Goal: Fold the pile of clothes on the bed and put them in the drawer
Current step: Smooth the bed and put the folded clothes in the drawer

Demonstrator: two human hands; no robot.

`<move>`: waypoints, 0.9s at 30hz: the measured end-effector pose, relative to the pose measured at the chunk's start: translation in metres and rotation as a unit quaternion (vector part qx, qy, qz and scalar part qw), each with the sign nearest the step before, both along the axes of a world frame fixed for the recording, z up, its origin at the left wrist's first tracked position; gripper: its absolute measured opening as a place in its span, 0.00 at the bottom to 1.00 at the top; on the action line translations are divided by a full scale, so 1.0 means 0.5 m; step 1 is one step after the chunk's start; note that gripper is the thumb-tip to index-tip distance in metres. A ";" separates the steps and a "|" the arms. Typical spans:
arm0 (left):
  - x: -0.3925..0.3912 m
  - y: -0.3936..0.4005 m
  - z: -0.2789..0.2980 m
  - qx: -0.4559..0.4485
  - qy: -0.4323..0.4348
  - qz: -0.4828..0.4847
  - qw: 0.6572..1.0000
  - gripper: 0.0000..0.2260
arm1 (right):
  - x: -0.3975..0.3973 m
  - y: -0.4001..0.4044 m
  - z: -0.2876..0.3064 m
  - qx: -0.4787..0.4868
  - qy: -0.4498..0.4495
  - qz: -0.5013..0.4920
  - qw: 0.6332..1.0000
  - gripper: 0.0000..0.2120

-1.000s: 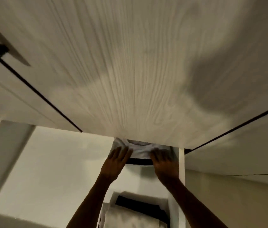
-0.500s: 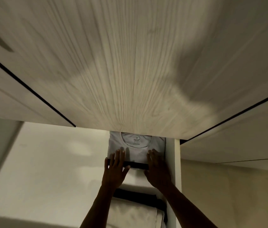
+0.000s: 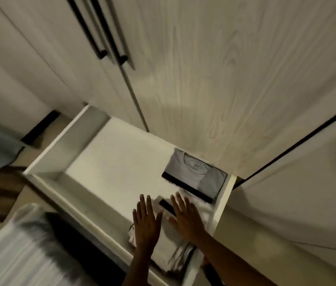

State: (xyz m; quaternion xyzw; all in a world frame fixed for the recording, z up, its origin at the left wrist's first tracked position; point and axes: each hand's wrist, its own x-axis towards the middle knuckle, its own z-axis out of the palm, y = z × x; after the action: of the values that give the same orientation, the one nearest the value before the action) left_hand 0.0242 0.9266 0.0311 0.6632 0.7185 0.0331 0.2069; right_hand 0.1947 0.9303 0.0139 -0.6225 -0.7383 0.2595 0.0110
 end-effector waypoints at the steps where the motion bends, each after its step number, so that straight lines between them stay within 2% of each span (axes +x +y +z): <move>1: -0.004 -0.038 0.008 0.005 0.004 0.036 0.999 0.33 | -0.012 -0.017 0.024 0.005 0.003 0.037 0.999 0.37; 7: -0.034 -0.243 0.098 0.002 0.023 0.247 0.969 0.37 | -0.085 -0.103 0.118 0.036 -0.001 0.208 0.978 0.35; 12: -0.083 -0.470 0.169 0.013 0.015 0.433 0.901 0.39 | -0.172 -0.198 0.169 0.040 -0.019 0.364 0.931 0.36; 16: -0.076 -0.692 0.199 0.019 0.017 0.562 0.827 0.37 | -0.262 -0.334 0.204 0.061 -0.026 0.523 0.849 0.36; 18: -0.057 -0.795 0.195 0.013 0.015 0.606 0.795 0.37 | -0.298 -0.411 0.208 0.055 -0.033 0.549 0.833 0.35; 20: -0.030 -0.914 0.196 0.013 0.019 0.660 0.751 0.38 | -0.328 -0.515 0.195 0.058 -0.034 0.593 0.802 0.35; 24: 0.044 -1.169 0.187 -0.001 0.044 0.736 0.676 0.37 | -0.346 -0.752 0.186 0.032 -0.056 0.692 0.719 0.35; 27: 0.085 -1.323 0.195 -0.005 0.032 0.770 0.637 0.35 | -0.342 -0.895 0.219 0.031 -0.063 0.757 0.650 0.39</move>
State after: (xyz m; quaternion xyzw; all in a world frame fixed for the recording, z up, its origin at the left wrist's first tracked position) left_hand 0.0669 0.2653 0.1288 -0.1304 0.9753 0.1557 0.0870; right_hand 0.0236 0.4826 0.1231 0.1379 -0.9597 0.1147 -0.2164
